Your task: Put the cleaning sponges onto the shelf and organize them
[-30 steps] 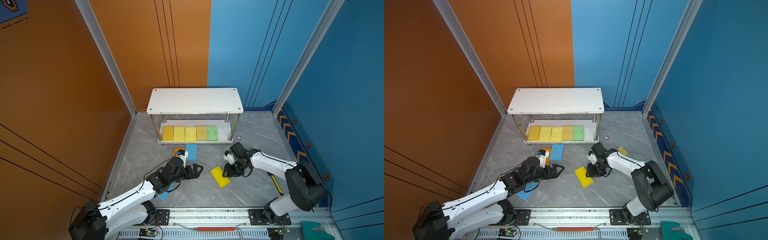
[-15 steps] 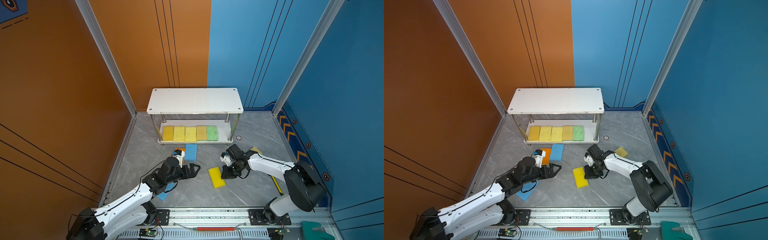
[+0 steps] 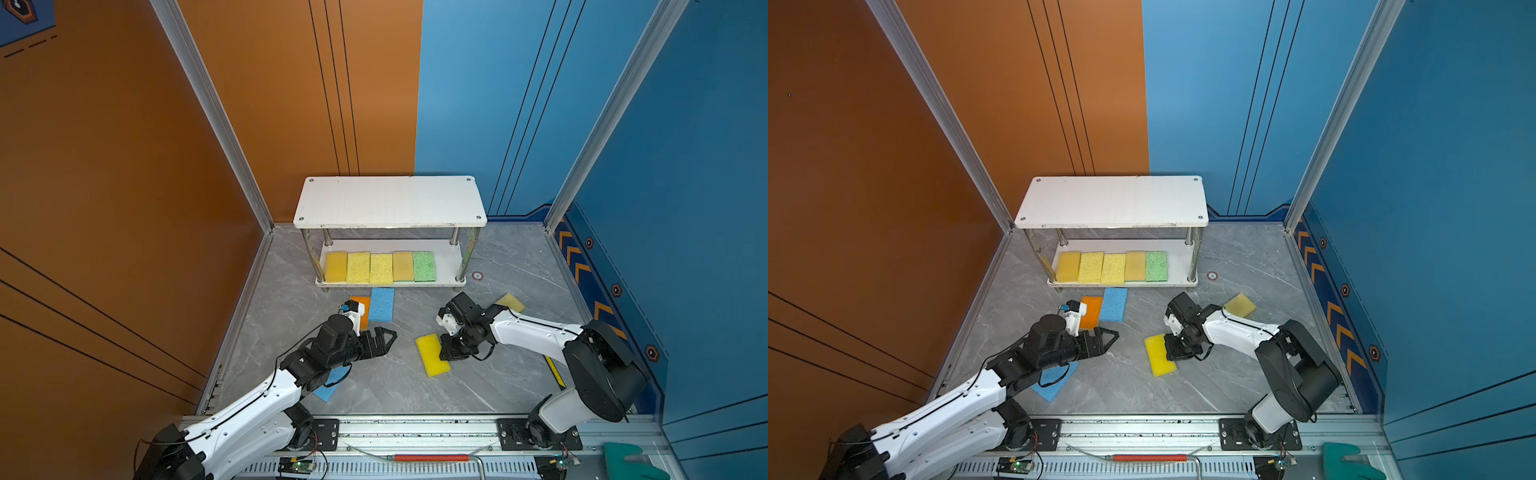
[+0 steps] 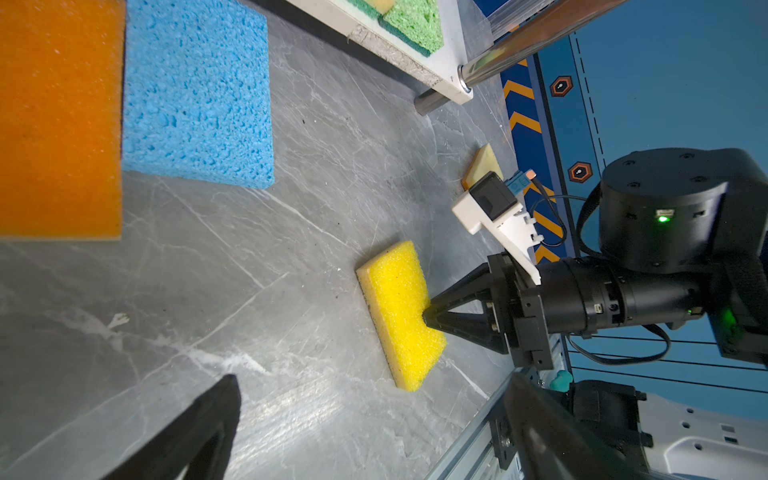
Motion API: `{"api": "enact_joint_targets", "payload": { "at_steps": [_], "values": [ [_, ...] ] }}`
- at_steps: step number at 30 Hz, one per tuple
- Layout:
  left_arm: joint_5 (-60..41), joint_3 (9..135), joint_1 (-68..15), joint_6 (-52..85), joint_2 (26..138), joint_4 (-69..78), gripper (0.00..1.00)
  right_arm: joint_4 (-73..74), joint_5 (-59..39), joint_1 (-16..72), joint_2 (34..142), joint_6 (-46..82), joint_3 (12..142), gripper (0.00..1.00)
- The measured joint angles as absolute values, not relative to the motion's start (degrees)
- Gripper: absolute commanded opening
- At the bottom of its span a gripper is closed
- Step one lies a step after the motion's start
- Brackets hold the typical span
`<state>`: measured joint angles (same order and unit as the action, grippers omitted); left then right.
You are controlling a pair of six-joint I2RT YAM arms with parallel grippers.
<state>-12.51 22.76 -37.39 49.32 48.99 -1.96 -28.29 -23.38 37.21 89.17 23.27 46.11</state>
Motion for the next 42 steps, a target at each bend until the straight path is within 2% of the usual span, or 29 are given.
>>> {"api": "enact_joint_targets", "payload": {
  "at_steps": [11,18,23,25,26,29,32,35,37,39,42],
  "values": [
    [-17.1,19.5,-34.3,51.4,48.9,4.4,0.99,-24.9,-23.9,38.3,84.3,29.5,46.8,0.0],
    [-21.6,18.0,-30.4,53.9,47.5,12.3,1.0,-20.9,-26.6,40.5,82.7,33.9,55.2,0.0],
    [-22.8,18.0,-29.5,54.9,45.0,16.1,0.93,-18.9,-29.1,43.2,82.7,35.5,60.2,0.0],
    [-22.9,18.0,-29.5,55.3,44.3,17.1,0.87,-18.3,-30.3,44.1,82.7,36.1,61.3,0.0],
    [-22.9,18.0,-29.5,55.4,44.0,17.4,0.78,-17.9,-30.7,44.5,82.7,36.4,61.7,0.0],
    [-23.0,18.0,-29.3,55.9,43.1,18.2,0.62,-17.3,-31.8,45.6,82.7,37.2,62.6,0.0],
    [-23.0,18.0,-29.0,56.3,41.9,18.7,0.41,-16.9,-32.5,46.1,82.7,37.6,62.7,0.0],
    [-23.0,17.8,-28.4,56.7,40.8,19.1,0.25,-16.9,-33.0,46.3,82.7,38.0,62.7,0.0],
    [-23.0,17.5,-28.1,56.8,40.5,19.7,0.13,-16.7,-33.1,46.4,82.8,38.4,62.7,0.08],
    [-23.5,17.2,-27.4,57.1,40.5,20.4,0.06,-16.1,-33.3,46.5,82.9,38.9,62.7,0.16],
    [-24.9,16.1,-25.4,58.4,40.5,22.2,0.06,-15.2,-34.0,46.5,82.9,39.8,62.7,0.24]
  ]
}}
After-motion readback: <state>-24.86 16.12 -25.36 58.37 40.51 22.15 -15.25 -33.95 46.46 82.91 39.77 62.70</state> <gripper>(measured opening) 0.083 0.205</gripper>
